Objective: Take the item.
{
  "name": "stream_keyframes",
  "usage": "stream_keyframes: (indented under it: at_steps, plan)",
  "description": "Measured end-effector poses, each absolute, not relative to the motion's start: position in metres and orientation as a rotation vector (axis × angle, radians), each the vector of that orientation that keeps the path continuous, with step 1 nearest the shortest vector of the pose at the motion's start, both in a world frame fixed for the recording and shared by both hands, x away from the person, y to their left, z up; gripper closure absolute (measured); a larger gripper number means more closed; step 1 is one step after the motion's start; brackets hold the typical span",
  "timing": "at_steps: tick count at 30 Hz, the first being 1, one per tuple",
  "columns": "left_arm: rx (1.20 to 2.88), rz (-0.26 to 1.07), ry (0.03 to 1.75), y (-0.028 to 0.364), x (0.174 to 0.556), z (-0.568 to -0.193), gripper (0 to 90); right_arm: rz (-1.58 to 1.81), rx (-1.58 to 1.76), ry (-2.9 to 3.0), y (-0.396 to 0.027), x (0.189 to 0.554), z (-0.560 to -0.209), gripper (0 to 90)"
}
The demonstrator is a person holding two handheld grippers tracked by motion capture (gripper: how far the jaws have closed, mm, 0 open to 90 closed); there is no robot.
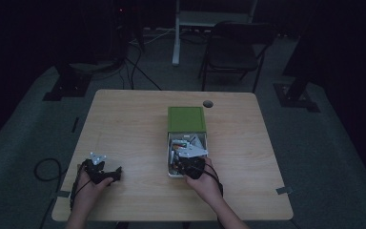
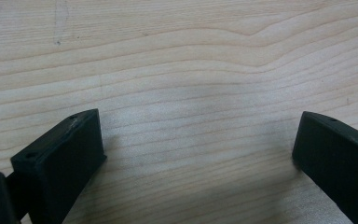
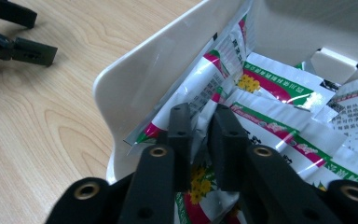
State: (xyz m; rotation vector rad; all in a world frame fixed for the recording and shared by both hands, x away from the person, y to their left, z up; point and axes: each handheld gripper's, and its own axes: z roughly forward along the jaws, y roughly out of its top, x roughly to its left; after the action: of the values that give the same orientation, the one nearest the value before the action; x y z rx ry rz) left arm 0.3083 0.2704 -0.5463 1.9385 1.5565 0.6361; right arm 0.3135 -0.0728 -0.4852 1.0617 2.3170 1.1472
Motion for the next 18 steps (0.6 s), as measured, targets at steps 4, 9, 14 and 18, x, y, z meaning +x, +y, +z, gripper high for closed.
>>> stream_keyframes:
  at_steps: [4,9,14,18]
  plan:
    - [1.939,0.635,1.557,0.270,0.308,-0.546,2.4,1.197,1.110,2.292,-0.077,0.313,-0.485,86.6]
    - [1.938,0.636,1.557,0.270,0.308,-0.546,2.3,1.219,1.124,2.280,-0.080,0.311,-0.481,89.4]
    - [1.938,0.636,1.557,0.270,0.308,-0.546,2.3,1.251,1.122,2.266,-0.083,0.309,-0.471,89.5]
    - [1.938,0.636,1.557,0.270,0.308,-0.546,2.3,1.270,1.122,2.256,-0.088,0.308,-0.464,89.6]
